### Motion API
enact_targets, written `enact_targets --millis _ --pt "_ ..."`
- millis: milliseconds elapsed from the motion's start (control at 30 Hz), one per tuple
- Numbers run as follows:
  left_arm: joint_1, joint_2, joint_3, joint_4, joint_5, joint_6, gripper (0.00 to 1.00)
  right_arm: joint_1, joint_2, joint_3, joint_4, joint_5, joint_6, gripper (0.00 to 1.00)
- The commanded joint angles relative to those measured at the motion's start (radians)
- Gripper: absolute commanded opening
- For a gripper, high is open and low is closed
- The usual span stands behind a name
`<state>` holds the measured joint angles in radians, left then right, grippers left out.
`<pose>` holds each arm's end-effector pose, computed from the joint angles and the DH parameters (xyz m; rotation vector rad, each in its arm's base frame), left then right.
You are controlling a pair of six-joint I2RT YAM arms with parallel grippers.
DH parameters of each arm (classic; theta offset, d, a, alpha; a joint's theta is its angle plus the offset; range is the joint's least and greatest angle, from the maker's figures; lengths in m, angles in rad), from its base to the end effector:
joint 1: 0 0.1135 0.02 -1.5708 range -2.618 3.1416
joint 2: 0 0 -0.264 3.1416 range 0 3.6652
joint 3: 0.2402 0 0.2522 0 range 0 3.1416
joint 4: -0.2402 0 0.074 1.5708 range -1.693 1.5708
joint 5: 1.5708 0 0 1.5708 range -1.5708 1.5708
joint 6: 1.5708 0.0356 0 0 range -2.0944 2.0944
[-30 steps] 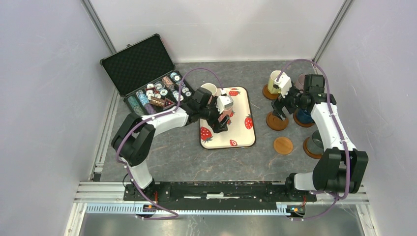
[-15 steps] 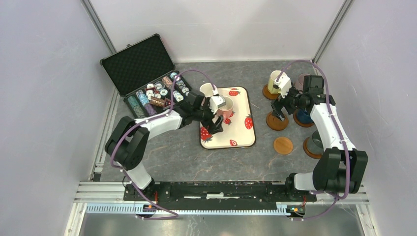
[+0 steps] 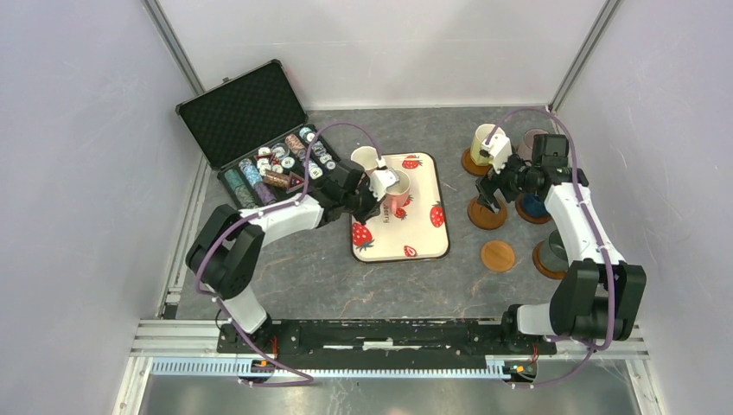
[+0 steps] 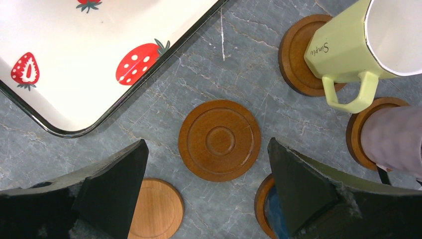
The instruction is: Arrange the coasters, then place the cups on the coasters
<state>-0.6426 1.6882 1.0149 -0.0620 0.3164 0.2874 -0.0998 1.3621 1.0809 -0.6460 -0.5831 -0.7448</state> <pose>0.2814 -0.2245 0.1975 1.1856 1.9974 -0.5455 0.2801 -0.0083 0.2785 -0.9519 2.1190 0.3169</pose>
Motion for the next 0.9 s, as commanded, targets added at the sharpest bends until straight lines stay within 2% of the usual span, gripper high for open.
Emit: enact_targets --millis 0,600,767,867 --pt "-0.039 0.028 0.046 0.037 -0.071 0.008 0.07 0.003 -0.027 -0.002 0.025 -0.003 0.013 0.98" --pt "-0.144 0.179 0.215 0.057 -0.124 -0.086 0.09 0.003 -0.031 -0.021 0.043 -0.004 0.017 0.98" --pt "-0.147 0.209 0.286 0.057 -0.139 -0.156 0.11 0.014 -0.025 -0.032 0.069 -0.01 0.038 0.98" --pt "-0.146 0.177 0.296 0.028 -0.112 -0.151 0.16 0.046 -0.022 -0.043 0.099 0.018 0.068 0.98"
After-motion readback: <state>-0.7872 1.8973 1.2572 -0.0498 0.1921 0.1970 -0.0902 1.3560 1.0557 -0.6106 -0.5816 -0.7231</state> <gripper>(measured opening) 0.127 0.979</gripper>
